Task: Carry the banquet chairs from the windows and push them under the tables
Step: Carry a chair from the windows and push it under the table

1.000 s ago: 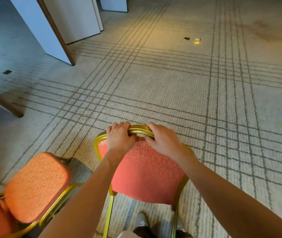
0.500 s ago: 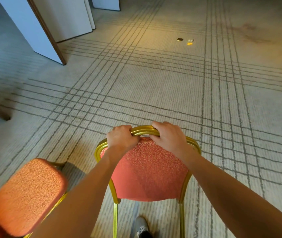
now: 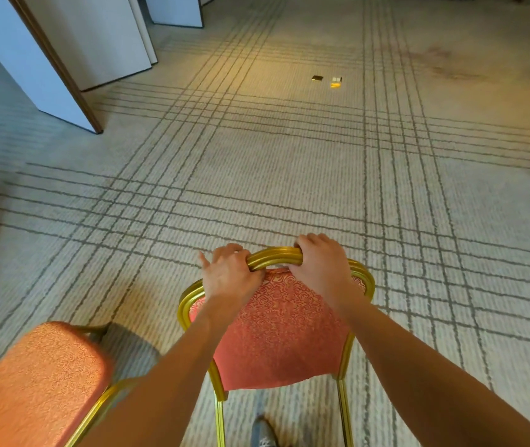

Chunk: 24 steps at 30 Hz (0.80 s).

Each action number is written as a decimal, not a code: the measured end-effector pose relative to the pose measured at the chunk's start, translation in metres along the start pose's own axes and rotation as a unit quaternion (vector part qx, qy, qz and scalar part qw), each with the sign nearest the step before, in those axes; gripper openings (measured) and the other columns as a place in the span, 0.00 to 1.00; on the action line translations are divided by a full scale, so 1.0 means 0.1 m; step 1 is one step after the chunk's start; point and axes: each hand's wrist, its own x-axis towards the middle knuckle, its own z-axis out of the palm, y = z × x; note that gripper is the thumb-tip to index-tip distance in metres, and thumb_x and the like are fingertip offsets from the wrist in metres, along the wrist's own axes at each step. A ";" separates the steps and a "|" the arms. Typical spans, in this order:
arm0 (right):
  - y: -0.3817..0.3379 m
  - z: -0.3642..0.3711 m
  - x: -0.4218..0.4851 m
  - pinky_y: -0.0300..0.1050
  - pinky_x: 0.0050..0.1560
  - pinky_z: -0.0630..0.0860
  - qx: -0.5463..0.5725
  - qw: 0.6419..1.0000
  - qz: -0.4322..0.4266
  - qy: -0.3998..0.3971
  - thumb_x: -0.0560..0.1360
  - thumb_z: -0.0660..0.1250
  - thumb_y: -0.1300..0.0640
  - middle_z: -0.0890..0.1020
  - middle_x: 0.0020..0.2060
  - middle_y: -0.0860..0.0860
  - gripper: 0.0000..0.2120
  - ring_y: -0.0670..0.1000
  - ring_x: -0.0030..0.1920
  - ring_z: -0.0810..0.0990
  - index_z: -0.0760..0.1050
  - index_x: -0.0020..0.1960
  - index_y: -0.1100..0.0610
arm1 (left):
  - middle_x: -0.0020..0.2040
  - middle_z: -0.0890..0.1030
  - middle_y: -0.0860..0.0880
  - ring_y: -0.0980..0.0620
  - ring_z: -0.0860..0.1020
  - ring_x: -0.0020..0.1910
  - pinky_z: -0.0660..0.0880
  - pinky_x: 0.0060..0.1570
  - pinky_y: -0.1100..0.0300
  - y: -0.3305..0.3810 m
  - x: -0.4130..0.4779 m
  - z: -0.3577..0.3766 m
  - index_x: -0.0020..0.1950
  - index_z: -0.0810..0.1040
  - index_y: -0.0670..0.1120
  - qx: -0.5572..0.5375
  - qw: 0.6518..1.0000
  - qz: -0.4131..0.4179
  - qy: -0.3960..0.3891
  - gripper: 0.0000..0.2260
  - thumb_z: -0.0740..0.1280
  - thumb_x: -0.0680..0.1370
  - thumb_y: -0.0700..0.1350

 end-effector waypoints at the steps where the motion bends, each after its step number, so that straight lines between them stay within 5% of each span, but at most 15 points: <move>1: 0.00 0.03 -0.03 0.49 0.48 0.74 -0.011 1.000 0.015 0.011 0.74 0.69 0.40 0.81 0.45 0.48 0.16 0.53 0.48 0.79 0.76 0.52 0.51 | 0.67 0.76 0.53 0.47 0.74 0.67 0.66 0.71 0.36 0.01 -0.01 0.01 0.59 0.82 0.56 -0.017 1.000 -0.003 -0.003 0.18 0.67 0.73 0.60; 4: -0.05 0.04 -0.02 0.48 0.45 0.75 0.021 0.998 0.047 0.024 0.73 0.71 0.42 0.80 0.45 0.50 0.16 0.54 0.50 0.79 0.77 0.52 0.53 | 0.78 0.66 0.52 0.46 0.71 0.72 0.76 0.62 0.42 0.00 0.00 -0.03 0.73 0.72 0.58 -0.040 0.999 -0.023 -0.016 0.28 0.68 0.73 0.61; 7: -0.02 -0.02 0.02 0.47 0.45 0.73 0.035 0.997 0.063 -0.010 0.73 0.70 0.39 0.80 0.46 0.49 0.18 0.52 0.51 0.79 0.77 0.54 0.51 | 0.54 0.82 0.52 0.45 0.82 0.51 0.74 0.46 0.51 0.04 0.01 -0.08 0.55 0.80 0.57 -0.025 0.999 -0.022 -0.004 0.15 0.64 0.73 0.61; 9: -0.01 -0.05 0.04 0.47 0.43 0.73 0.020 0.997 0.065 -0.032 0.74 0.67 0.37 0.80 0.41 0.47 0.17 0.52 0.46 0.81 0.76 0.51 0.50 | 0.42 0.82 0.52 0.45 0.81 0.43 0.72 0.41 0.53 0.08 0.02 -0.09 0.45 0.79 0.53 -0.008 1.000 -0.024 -0.008 0.15 0.62 0.73 0.63; 15: 0.02 -0.02 0.17 0.45 0.35 0.64 -0.011 0.998 0.046 -0.030 0.73 0.68 0.38 0.70 0.28 0.45 0.17 0.50 0.32 0.74 0.69 0.38 0.49 | 0.40 0.82 0.51 0.44 0.81 0.42 0.70 0.41 0.54 0.08 0.19 -0.03 0.43 0.81 0.52 0.015 0.999 -0.044 -0.002 0.14 0.65 0.73 0.61; 24: 0.23 -0.01 0.62 0.44 0.33 0.62 0.002 0.998 0.023 -0.051 0.73 0.68 0.39 0.67 0.25 0.45 0.17 0.50 0.29 0.71 0.69 0.36 0.50 | 0.41 0.84 0.48 0.43 0.82 0.42 0.76 0.43 0.53 0.22 0.67 -0.05 0.43 0.82 0.51 0.040 0.998 -0.055 0.005 0.15 0.65 0.72 0.61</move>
